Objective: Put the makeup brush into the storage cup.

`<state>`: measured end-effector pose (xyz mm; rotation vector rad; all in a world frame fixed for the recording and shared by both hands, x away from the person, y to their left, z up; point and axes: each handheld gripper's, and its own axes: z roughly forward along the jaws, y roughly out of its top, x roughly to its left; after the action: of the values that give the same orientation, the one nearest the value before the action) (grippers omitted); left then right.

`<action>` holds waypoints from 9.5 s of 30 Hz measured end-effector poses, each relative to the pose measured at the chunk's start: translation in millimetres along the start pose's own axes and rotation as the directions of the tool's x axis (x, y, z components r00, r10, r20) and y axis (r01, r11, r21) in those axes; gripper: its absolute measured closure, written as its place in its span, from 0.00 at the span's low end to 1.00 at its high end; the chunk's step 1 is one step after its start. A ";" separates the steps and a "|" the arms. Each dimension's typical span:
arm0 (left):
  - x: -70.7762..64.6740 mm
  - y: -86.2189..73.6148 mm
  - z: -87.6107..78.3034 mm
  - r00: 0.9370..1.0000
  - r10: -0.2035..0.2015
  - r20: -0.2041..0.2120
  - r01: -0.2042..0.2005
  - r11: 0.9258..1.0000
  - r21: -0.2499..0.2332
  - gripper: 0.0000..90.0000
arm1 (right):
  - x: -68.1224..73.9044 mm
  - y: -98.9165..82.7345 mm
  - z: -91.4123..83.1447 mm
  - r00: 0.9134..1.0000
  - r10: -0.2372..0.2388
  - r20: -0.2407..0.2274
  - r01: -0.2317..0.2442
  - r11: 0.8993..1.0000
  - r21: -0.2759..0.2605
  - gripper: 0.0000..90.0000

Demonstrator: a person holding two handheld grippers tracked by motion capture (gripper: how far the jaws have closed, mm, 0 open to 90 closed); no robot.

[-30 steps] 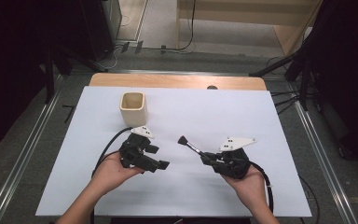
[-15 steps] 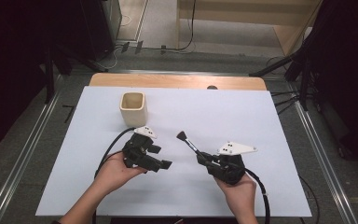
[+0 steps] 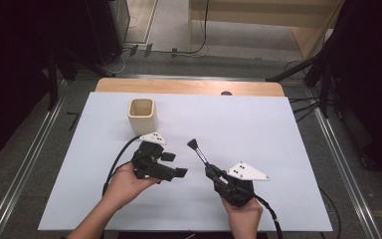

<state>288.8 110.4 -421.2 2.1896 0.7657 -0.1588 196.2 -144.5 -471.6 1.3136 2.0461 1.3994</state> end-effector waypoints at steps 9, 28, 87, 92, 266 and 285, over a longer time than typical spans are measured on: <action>0.0 0.2 -0.5 1.000 -0.020 0.003 0.020 0.999 -0.029 0.30 | 7.6 -10.4 9.6 1.000 0.013 -0.002 -0.013 0.998 -0.055 0.88; -1.6 2.7 -0.5 0.998 -0.067 0.011 0.068 0.993 -0.101 0.32 | 8.8 -18.6 19.5 0.985 0.151 -0.079 -0.160 0.979 -0.125 0.88; -0.9 2.2 27.1 0.910 -0.368 0.191 0.411 0.858 -0.309 0.62 | 7.7 -18.4 27.0 0.910 0.334 -0.244 -0.382 0.906 -0.185 0.88; -2.2 0.7 29.1 0.907 -0.374 0.193 0.419 0.844 -0.334 0.70 | 7.9 -18.5 26.4 0.909 0.341 -0.239 -0.388 0.902 -0.190 0.88; 33.3 8.1 0.8 0.963 -0.259 0.077 0.267 0.955 -0.132 0.87 | -94.3 10.2 -29.8 0.957 -0.145 -0.253 0.207 0.949 0.238 0.26; 38.6 7.8 -6.8 0.961 -0.266 0.079 0.275 0.949 -0.153 0.87 | -112.5 -3.1 -43.5 0.962 -0.155 -0.225 0.214 0.938 0.273 0.27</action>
<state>323.6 129.7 -425.0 1.9112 1.0098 -0.2860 222.6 -262.0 -478.2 1.0832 2.5213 1.2195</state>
